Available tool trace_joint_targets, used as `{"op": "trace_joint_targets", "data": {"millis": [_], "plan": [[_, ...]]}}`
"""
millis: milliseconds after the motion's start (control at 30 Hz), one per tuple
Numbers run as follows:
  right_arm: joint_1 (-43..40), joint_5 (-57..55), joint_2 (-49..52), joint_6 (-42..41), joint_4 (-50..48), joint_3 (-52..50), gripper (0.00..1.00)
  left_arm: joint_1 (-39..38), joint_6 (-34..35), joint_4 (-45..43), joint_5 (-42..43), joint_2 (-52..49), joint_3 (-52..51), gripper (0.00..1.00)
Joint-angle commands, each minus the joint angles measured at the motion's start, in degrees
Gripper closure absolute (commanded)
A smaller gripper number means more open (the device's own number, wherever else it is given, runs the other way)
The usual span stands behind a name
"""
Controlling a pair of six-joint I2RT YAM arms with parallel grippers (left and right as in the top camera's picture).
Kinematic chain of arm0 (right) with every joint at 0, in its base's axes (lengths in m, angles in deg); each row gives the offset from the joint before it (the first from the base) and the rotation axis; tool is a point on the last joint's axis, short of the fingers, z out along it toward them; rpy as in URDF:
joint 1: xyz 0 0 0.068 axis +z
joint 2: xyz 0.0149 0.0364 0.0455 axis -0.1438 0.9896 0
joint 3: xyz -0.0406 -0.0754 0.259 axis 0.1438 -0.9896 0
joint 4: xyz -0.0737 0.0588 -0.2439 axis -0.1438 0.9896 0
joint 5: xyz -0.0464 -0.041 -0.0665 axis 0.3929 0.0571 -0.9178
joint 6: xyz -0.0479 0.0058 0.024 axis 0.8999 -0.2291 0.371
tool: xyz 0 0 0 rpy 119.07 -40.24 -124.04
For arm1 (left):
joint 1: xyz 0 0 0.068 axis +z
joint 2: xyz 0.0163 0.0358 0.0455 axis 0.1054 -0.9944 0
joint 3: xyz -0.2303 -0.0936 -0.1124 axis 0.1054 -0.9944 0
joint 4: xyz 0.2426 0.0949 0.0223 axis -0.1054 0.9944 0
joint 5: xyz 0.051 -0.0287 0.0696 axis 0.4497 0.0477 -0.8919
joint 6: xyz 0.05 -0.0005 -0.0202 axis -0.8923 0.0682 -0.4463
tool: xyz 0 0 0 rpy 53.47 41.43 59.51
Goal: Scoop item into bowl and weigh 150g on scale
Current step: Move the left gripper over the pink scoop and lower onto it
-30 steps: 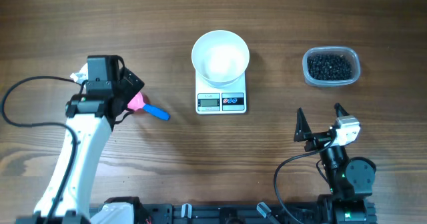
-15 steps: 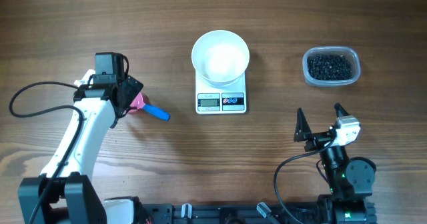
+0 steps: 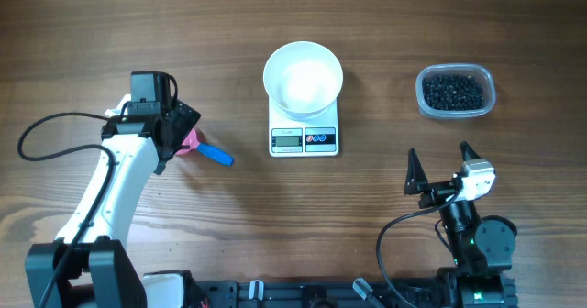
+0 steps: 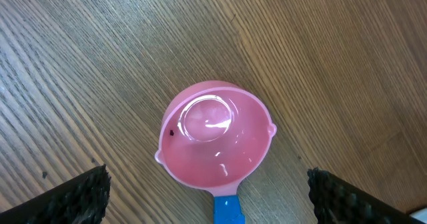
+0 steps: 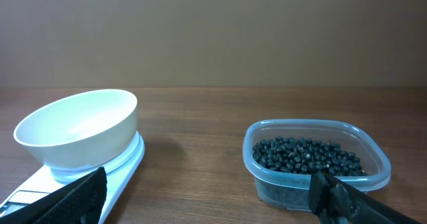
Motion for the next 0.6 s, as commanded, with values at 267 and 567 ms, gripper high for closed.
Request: {"op": "trace_joint_targets", "data": {"millis": [267, 567], "plan": [[0.28, -0.44, -0.04, 0.39, -0.31, -0.13, 0.0, 0.2, 0.55, 2.78, 4.42, -0.48, 0.31, 0.19], [0.28, -0.44, -0.04, 0.39, -0.31, -0.13, 0.0, 0.22, 8.9, -5.35, 2.4, -0.48, -9.27, 0.24]]}}
